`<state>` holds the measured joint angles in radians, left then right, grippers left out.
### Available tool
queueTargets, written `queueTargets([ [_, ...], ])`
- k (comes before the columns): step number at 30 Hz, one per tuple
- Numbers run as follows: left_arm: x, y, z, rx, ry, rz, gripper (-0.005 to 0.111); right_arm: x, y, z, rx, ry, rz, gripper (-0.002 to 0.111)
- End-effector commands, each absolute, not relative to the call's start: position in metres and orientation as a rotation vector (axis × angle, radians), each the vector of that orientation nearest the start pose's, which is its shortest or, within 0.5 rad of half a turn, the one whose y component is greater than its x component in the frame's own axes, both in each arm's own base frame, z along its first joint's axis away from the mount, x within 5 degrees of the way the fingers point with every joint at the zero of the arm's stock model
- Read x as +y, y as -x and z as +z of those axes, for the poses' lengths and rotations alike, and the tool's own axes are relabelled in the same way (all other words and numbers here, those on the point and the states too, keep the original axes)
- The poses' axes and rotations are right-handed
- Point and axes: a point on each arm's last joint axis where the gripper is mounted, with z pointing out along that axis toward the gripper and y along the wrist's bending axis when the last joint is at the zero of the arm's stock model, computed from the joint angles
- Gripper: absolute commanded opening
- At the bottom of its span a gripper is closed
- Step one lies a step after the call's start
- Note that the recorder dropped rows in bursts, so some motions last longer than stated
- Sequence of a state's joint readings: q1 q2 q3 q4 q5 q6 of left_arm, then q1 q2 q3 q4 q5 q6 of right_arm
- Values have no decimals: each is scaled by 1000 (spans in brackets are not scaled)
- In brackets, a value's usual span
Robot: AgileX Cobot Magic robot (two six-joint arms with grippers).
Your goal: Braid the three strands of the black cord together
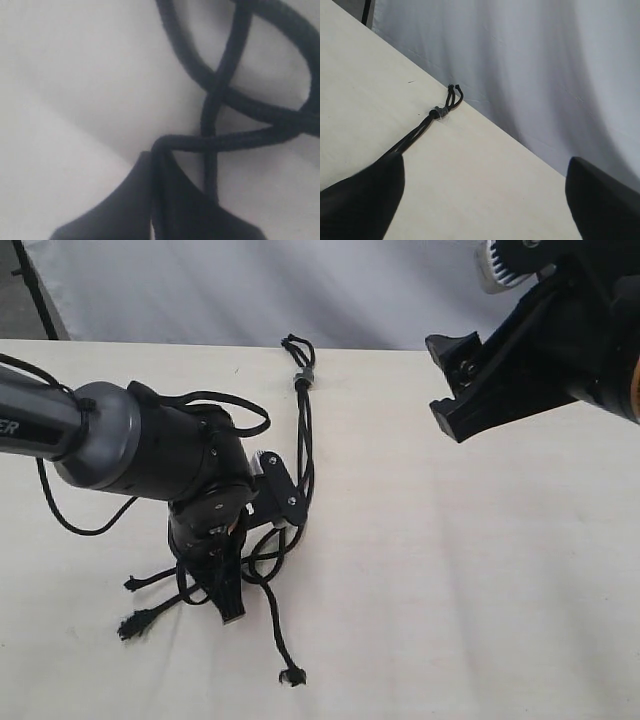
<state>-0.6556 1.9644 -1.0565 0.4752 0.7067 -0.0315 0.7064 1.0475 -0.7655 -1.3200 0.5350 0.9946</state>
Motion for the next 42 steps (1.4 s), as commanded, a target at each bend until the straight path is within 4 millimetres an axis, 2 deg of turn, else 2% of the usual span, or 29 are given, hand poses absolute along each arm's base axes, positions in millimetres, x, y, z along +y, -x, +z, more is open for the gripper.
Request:
queueTargets([
  [1, -199, -264, 94, 2778, -1366, 264, 0, 105, -194, 336, 1764, 574, -210, 82],
  [5, -227, -230, 96, 2863, -1451, 94, 0, 105, -194, 336, 1764, 575, -208, 82],
  [10, -254, -204, 106, 2730, -1597, 65, 0, 105, -194, 336, 1764, 575, -208, 82],
  [14, -257, -206, 127, 2646, -1555, 9, 0, 105, -194, 336, 1764, 575, -208, 82],
  [21, -247, -217, 156, 2604, -1432, -44, 0, 105, -194, 336, 1764, 575, -208, 82],
  [32, -245, -220, 156, 2613, -1409, -45, 1, 105, -194, 336, 1764, 575, -208, 82],
  [35, -245, -221, 155, 2615, -1402, -47, 10, 105, -194, 336, 1764, 575, -208, 82],
  [38, -245, -220, 155, 2621, -1393, -48, 31, 105, -194, 336, 1764, 575, -208, 82],
  [39, -245, -221, 155, 2626, -1382, -49, 41, 105, -194, 336, 1764, 575, -208, 82],
  [42, -244, -221, 155, 2630, -1385, -35, 60, 105, -194, 336, 1764, 575, -208, 82],
])
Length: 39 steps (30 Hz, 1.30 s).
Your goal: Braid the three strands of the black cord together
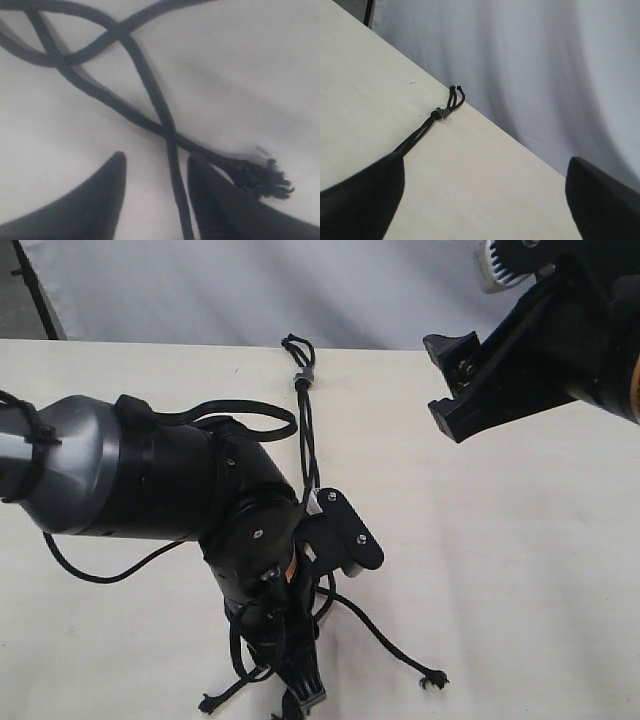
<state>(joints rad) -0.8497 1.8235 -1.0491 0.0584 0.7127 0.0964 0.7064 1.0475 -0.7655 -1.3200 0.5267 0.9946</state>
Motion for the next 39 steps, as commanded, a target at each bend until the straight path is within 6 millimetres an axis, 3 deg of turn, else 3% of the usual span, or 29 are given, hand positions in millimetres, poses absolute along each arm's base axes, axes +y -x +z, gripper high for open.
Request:
queueTargets([
  [1, -243, -221, 155, 2631, -1392, -18, 64, 105, -194, 336, 1764, 575, -208, 82],
  [4, -238, -224, 165, 2636, -1300, 60, 64, 105, -194, 336, 1765, 574, -207, 82],
  [6, -230, -226, 182, 2611, -1194, 138, 57, 105, -194, 336, 1771, 568, -203, 82],
  [9, -217, -229, 218, 2503, -1059, 200, 34, 105, -194, 336, 1771, 567, -205, 82],
  [13, -199, -219, 274, 2340, -928, 147, 1, 104, -194, 336, 1773, 564, -211, 82],
  [16, -182, -207, 311, 2245, -808, 88, 1, 104, -194, 336, 1773, 564, -211, 82],
  [21, -152, -189, 356, 2090, -657, 46, 1, 104, -194, 336, 1773, 564, -211, 82],
  [24, -134, -176, 368, 1994, -573, 5, 1, 104, -194, 336, 1773, 564, -211, 82],
  [29, -101, -154, 360, 1852, -446, -23, 1, 104, -194, 336, 1773, 564, -211, 82],
  [34, -75, -132, 351, 1777, -443, -16, 1, 105, -194, 336, 1772, 566, -206, 82],
  [39, -59, -118, 358, 1722, -395, -50, 1, 105, -194, 336, 1772, 566, -206, 82],
])
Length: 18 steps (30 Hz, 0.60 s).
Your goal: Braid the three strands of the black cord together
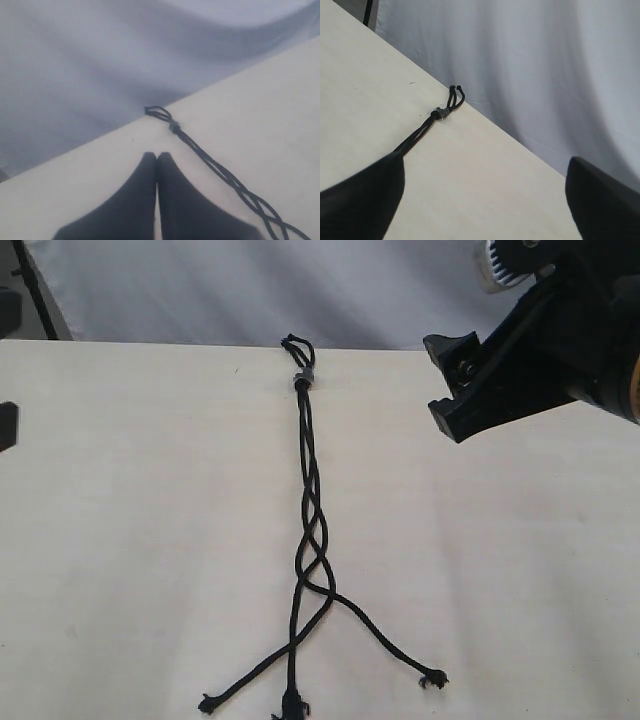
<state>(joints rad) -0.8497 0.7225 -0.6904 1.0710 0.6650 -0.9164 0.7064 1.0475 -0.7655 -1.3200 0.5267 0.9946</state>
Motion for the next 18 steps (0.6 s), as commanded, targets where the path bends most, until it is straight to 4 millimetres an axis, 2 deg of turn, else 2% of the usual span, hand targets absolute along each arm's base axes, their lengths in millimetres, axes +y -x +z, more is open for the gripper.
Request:
queueTargets([
  [1, -57, -116, 359, 1714, -389, -56, 1, 105, -194, 336, 1772, 566, -206, 82],
  [15, -40, -103, 367, 1667, -337, -69, 1, 105, -194, 336, 1772, 566, -206, 82],
  [18, -37, -99, 358, 1673, -334, -94, 1, 105, -194, 336, 1770, 569, -202, 82],
])
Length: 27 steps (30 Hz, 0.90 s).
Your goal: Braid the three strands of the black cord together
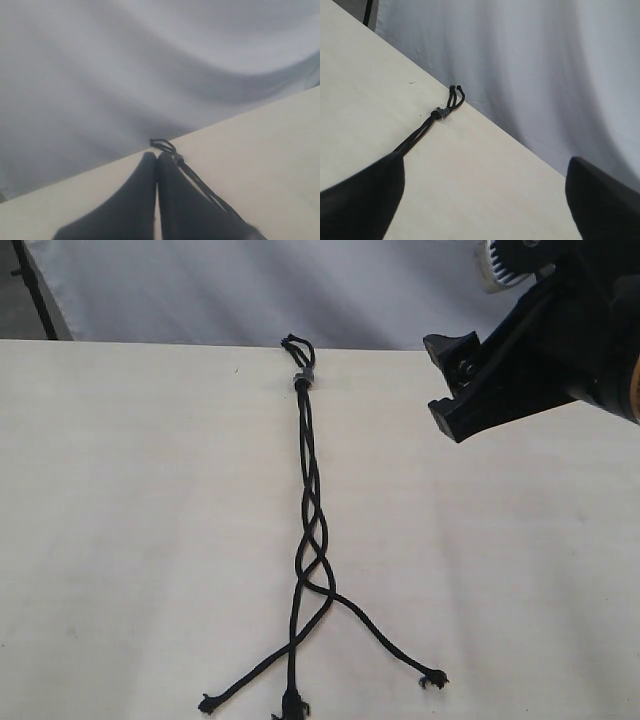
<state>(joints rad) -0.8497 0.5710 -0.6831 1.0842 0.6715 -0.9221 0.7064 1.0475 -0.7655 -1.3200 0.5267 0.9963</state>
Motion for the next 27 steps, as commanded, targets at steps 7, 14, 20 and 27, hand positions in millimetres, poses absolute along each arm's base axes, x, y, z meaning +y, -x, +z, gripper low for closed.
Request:
queueTargets([
  [7, -29, -92, 316, 1672, -419, -26, 1, 105, -194, 336, 1770, 569, -202, 82],
  [14, -18, -75, 298, 1580, -427, -100, 1, 105, -194, 336, 1770, 569, -202, 82],
  [20, -4, -56, 296, 1424, -306, -59, 1, 105, -194, 336, 1770, 569, -202, 82],
  [27, -7, -42, 294, 1248, -228, 111, 1, 105, -194, 336, 1770, 569, -202, 82],
])
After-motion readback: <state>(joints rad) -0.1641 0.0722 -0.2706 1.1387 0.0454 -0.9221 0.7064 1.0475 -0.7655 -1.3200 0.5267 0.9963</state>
